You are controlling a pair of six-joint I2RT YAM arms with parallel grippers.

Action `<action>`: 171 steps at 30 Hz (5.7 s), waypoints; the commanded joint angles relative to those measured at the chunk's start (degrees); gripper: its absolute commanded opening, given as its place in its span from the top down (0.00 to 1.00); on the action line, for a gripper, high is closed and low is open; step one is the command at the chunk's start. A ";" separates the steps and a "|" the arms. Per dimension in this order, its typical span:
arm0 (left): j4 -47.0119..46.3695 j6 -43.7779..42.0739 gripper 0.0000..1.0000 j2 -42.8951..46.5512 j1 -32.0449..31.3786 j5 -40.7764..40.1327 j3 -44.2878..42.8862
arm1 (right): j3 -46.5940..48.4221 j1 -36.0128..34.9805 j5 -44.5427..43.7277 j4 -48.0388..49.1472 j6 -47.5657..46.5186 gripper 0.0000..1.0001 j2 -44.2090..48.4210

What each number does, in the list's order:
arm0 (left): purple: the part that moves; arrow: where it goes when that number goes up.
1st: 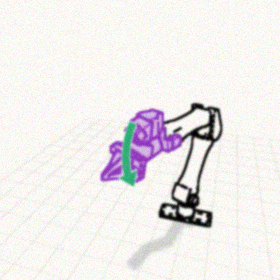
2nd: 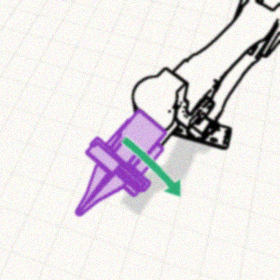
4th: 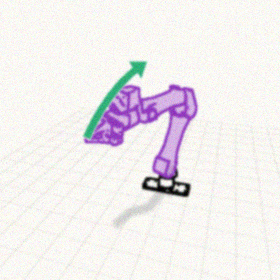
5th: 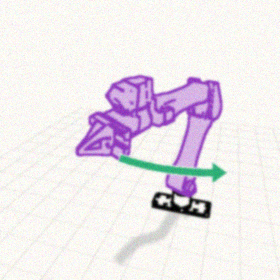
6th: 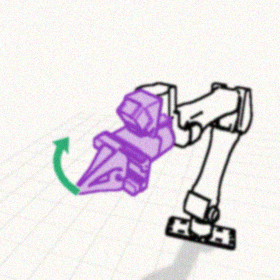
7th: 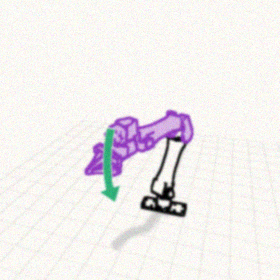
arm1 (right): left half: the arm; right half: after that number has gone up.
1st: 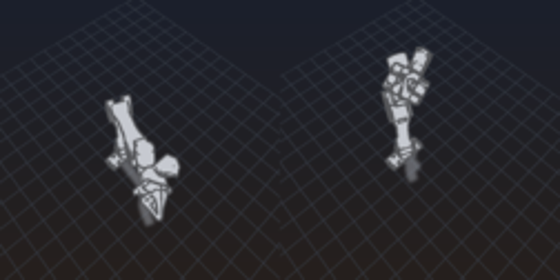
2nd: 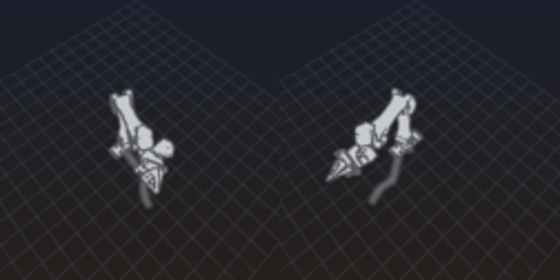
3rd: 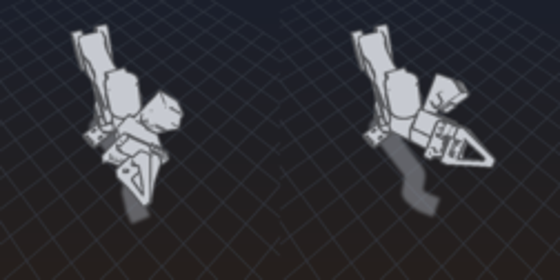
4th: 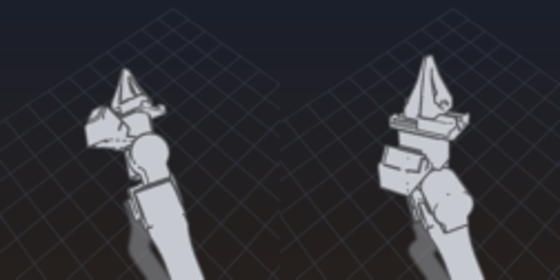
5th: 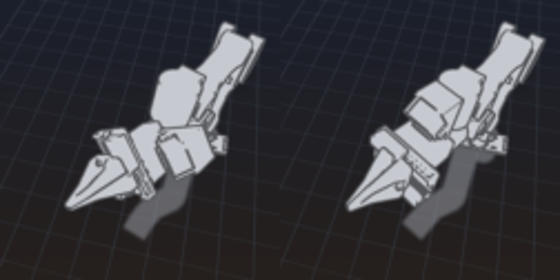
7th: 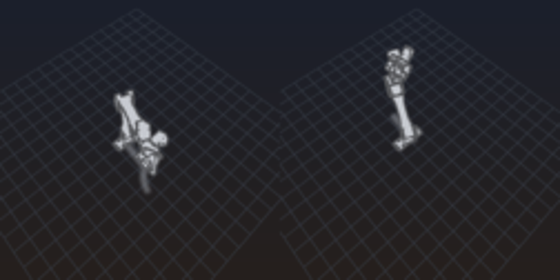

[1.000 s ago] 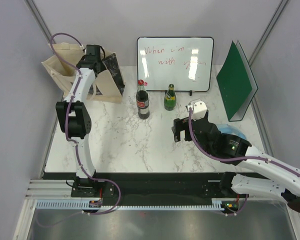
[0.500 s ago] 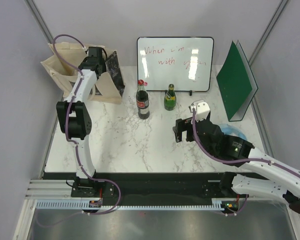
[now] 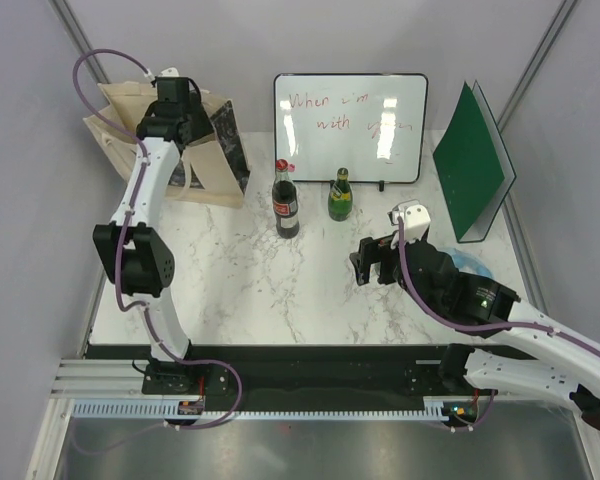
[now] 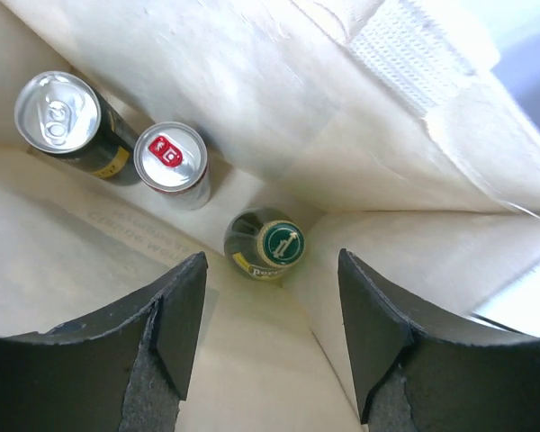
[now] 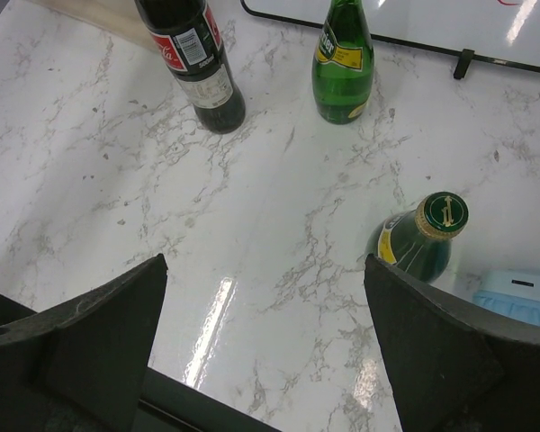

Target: Place the beverage into the canvas bag

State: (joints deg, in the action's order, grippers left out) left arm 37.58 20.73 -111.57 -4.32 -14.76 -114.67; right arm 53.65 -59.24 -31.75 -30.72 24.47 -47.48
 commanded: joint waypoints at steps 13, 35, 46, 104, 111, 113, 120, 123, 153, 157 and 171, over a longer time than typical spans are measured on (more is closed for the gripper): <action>1.18 -4.91 0.09 16.29 -4.02 3.07 1.55 | 3.13 0.09 0.20 -1.97 2.51 0.02 0.82; -11.97 -9.21 0.09 36.17 -49.10 6.33 28.78 | 24.40 0.18 -12.46 -8.48 -3.82 0.02 4.67; -23.51 -10.44 0.12 14.21 -57.11 1.94 27.32 | 23.43 0.18 -12.82 -6.90 -4.43 0.02 6.52; -9.64 1.86 0.98 30.18 -59.58 -15.02 44.62 | 14.20 0.18 -10.36 -2.42 -1.71 0.02 10.22; -9.19 3.43 0.98 33.34 -59.32 -21.00 49.28 | 13.77 0.09 -10.00 -2.15 -1.35 0.02 10.04; -9.72 4.14 0.98 33.78 -59.32 -21.62 51.03 | 13.68 0.18 -10.09 -2.15 -1.62 0.02 10.22; -10.60 8.71 0.90 34.93 -59.23 -23.21 54.20 | 13.24 0.18 -10.18 -1.80 -1.88 0.02 10.39; -8.06 11.08 0.76 35.98 -59.23 -20.76 54.47 | 13.32 0.18 -10.09 -1.71 -1.97 0.02 10.66; 1.70 11.88 0.54 36.43 -59.67 -17.58 54.20 | 12.80 0.18 -10.00 -1.01 -1.27 0.02 9.96; 2.23 12.49 0.97 35.54 -59.67 -16.35 53.68 | 12.88 0.09 -10.18 -1.01 -1.53 0.02 10.31; 19.54 15.14 0.98 40.20 -55.98 -23.91 40.15 | 12.62 0.18 -10.79 -0.92 -1.44 0.02 11.01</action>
State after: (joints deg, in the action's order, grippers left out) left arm 53.74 34.72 -76.12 -63.00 -32.40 -66.67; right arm 66.76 -59.09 -42.09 -33.36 22.70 -37.17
